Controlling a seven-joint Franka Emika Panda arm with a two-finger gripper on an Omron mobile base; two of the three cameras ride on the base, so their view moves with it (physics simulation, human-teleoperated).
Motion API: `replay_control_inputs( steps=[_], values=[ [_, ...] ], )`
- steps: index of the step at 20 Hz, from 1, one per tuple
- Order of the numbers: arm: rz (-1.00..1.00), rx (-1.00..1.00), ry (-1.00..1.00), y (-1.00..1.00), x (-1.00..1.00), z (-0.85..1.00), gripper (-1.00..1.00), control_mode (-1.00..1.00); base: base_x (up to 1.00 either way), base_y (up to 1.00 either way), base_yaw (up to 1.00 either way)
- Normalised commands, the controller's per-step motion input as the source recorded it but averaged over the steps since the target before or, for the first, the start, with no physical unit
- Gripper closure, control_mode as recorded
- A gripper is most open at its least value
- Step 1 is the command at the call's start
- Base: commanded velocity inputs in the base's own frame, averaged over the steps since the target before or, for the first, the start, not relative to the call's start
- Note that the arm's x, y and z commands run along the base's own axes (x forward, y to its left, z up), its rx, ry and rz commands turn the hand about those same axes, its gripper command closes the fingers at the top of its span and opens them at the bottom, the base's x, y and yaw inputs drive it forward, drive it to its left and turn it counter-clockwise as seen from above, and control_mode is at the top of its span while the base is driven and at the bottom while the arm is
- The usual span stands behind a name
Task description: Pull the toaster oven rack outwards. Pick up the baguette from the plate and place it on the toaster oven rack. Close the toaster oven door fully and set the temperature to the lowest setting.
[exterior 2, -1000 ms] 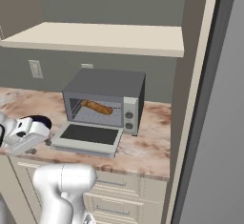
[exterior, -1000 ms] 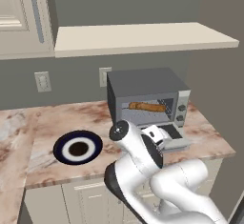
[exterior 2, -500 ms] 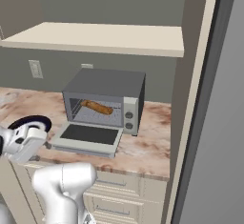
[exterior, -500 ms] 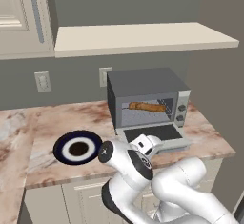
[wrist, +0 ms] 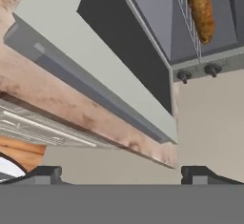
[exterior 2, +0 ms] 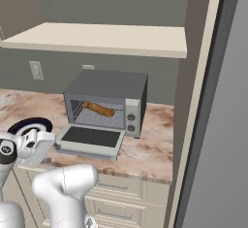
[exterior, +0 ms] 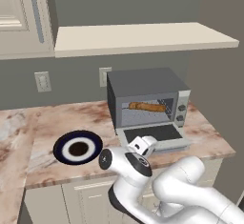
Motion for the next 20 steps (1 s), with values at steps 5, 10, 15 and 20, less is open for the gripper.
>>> replay_control_inputs(
  steps=[5,10,15,20],
  values=[
    [0.02,-0.07,0.00,0.00,0.40,-0.21,-1.00,-1.00,0.00,0.00,0.00],
    [0.02,-0.10,0.00,0.10,0.24,-0.34,-1.00,-1.00,0.00,0.00,0.00],
    [0.04,-0.09,0.00,0.20,0.26,-0.27,-1.00,-1.00,0.00,0.00,0.00],
    [0.06,-0.05,0.00,0.19,0.38,-0.16,-1.00,-1.00,0.00,0.00,0.00]
  ],
)
